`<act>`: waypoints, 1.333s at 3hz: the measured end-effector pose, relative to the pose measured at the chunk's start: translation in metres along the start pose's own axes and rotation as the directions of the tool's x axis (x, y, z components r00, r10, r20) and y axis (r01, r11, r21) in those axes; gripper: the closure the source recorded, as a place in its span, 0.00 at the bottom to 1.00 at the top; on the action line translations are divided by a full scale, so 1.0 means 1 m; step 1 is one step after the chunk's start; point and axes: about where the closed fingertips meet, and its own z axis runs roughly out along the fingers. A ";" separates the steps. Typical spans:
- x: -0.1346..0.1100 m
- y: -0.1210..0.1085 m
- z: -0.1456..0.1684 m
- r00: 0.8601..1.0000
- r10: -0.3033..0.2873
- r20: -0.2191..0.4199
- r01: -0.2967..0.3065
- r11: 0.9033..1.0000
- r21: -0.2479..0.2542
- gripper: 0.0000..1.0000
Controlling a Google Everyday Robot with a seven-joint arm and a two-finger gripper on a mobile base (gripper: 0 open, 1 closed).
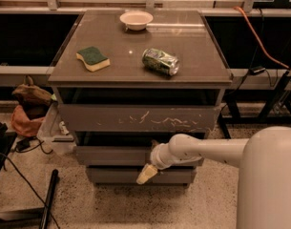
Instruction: Open middle drawer
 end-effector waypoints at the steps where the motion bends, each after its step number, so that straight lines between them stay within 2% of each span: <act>1: -0.002 -0.001 -0.003 1.000 0.004 0.002 -0.004 1.000 0.004 0.00; 3: 0.000 0.006 -0.006 1.000 0.013 0.001 -0.013 1.000 -0.004 0.00; 4: -0.003 0.009 0.000 1.000 0.008 0.007 -0.008 1.000 -0.025 0.00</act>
Offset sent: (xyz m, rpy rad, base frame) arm -0.1505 -0.0149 -0.0109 0.0435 0.1792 -0.0489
